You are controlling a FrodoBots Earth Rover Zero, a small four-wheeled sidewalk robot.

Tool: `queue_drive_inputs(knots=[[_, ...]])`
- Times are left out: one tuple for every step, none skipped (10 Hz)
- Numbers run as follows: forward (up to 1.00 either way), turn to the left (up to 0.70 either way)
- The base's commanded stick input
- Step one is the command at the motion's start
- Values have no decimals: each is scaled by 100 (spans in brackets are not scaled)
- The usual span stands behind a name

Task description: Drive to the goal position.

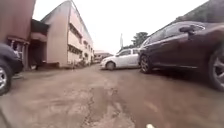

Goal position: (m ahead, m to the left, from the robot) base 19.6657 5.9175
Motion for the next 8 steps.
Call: queue_drive_inputs(knots=[[100, 12], [100, 10], [100, -9], [100, -28], [100, -28], [100, 12], [100, 12], [100, 12]])
